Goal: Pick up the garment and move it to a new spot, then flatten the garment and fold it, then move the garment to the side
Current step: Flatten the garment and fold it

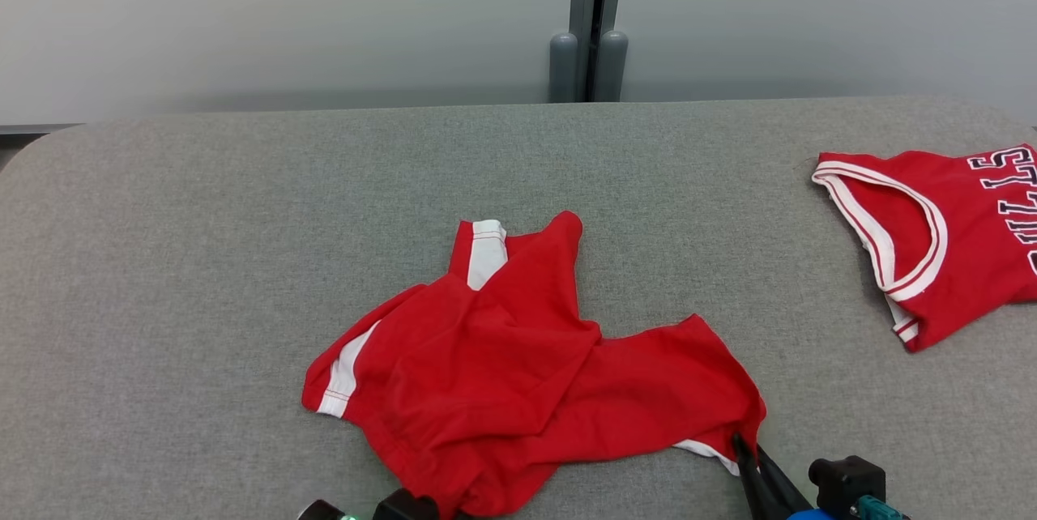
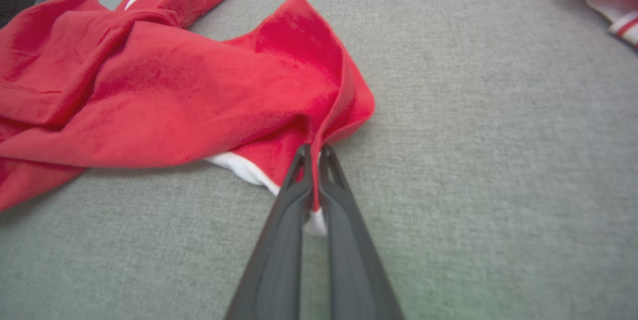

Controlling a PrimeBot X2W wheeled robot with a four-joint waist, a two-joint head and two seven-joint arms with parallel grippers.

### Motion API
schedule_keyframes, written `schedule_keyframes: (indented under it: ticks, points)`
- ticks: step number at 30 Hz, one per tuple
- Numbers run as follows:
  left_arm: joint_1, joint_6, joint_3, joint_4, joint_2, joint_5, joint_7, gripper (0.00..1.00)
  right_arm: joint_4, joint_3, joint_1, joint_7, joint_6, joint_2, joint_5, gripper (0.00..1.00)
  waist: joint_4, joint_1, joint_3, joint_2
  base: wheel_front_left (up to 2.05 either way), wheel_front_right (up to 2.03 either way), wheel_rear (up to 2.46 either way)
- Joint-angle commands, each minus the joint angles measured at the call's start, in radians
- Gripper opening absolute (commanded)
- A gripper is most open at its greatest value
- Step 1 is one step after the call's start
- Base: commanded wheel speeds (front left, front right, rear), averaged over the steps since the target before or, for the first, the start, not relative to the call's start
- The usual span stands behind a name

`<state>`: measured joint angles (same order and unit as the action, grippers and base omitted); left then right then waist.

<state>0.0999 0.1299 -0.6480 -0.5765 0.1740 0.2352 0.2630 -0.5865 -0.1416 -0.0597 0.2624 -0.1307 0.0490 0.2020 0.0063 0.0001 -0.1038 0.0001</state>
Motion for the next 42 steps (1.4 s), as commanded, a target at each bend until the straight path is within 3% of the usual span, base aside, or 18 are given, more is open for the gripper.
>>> schedule_keyframes:
  ticks: [1, 7, 15, 23, 30, 38, 42]
  points:
    - [0.004, 0.001, 0.008, 0.01, -0.002, 0.006, 0.002, 0.0, 0.008, 0.001, -0.015, 0.003, 0.0, 0.003, 0.003, 0.0, 0.001, -0.0001, 0.001, -0.0001, 0.0, 0.0, 0.0]
    - [-0.033, 0.001, 0.002, 0.151, 0.019, 0.035, 0.002, 0.0, 0.095, 0.027, 0.031, 0.003, 0.0, 0.003, -0.02, 0.0, 0.009, -0.0001, 0.016, -0.0001, 0.0, 0.0, 0.0]
    - [-0.041, 0.001, -0.007, 0.362, 0.088, 0.109, 0.002, 0.0, 0.301, 0.038, 0.066, 0.003, 0.0, 0.052, -0.003, 0.0, 0.019, -0.0001, 0.041, -0.0001, 0.0, 0.0, 0.0]
    - [0.18, 0.001, 0.0, 0.446, 0.151, 0.206, -0.011, 0.0, 0.38, -0.026, -0.184, -0.033, 0.0, 0.135, 0.028, 0.0, 0.002, -0.0001, 0.012, -0.0001, 0.0, 0.0, 0.0]
    - [0.605, 0.001, -0.083, 0.365, 0.227, 0.318, -0.085, 0.0, 0.228, -0.079, -0.637, -0.131, 0.0, 0.173, 0.082, 0.0, -0.021, -0.0001, -0.095, -0.0001, 0.0, 0.0, 0.0]
    - [1.104, 0.001, -0.136, 0.157, 0.208, 0.521, -0.124, 0.0, -0.056, -0.024, -1.151, -0.15, 0.0, 0.113, 0.175, 0.0, -0.044, -0.0001, -0.202, -0.0001, 0.0, 0.0, 0.0]
    - [1.251, 0.001, -0.174, 0.05, 0.171, 0.565, -0.077, 0.0, -0.176, -0.008, -1.293, -0.106, 0.0, 0.082, 0.183, 0.0, -0.051, -0.0001, -0.226, -0.0001, 0.0, 0.0, 0.0]
